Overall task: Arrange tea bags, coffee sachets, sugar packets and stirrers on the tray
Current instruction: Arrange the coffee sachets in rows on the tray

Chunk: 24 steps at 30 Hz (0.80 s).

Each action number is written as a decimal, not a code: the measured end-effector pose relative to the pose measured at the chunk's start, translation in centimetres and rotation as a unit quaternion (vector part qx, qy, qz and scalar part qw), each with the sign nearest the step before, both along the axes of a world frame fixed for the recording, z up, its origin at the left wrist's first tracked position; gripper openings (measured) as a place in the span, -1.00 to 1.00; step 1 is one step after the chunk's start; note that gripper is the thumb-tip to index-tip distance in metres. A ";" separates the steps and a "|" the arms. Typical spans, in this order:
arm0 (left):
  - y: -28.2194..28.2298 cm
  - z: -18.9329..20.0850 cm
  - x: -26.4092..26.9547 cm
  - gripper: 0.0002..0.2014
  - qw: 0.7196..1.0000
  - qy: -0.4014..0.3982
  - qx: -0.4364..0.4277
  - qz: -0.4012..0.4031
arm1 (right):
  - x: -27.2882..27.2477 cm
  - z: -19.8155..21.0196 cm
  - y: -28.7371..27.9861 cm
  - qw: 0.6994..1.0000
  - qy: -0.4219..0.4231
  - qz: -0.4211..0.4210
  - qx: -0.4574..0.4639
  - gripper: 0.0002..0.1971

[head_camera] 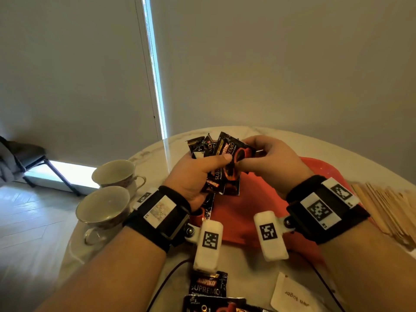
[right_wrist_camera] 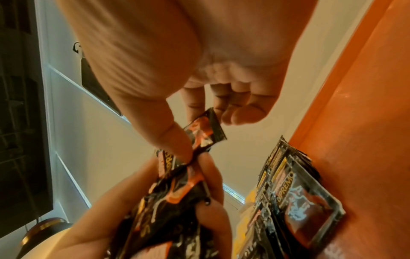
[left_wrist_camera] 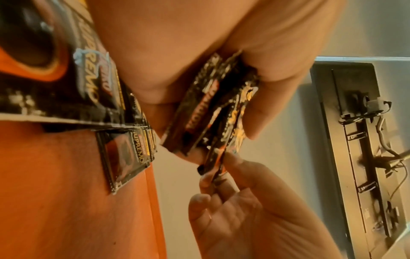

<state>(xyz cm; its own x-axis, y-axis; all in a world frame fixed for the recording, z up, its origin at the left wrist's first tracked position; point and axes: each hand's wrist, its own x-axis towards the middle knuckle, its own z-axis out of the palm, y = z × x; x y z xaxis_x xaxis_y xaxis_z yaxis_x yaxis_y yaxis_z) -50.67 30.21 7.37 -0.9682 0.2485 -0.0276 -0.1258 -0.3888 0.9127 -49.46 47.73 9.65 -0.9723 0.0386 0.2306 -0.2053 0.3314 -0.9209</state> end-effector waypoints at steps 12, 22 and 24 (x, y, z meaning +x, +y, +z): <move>0.7 -0.1 0.3 -0.41 0.996 0.063 -0.001 0.063 | 0.9 0.1 -1.5 0.966 -0.086 -0.003 -0.242 -0.80; 0.4 0.2 0.6 -0.41 0.996 0.059 -0.052 0.043 | 0.5 1.0 -0.7 0.959 -0.068 -0.042 -0.271 -0.84; 0.3 0.3 0.5 -0.41 0.997 0.046 -0.045 0.052 | 0.4 0.8 -0.6 0.953 -0.080 -0.057 -0.286 -0.82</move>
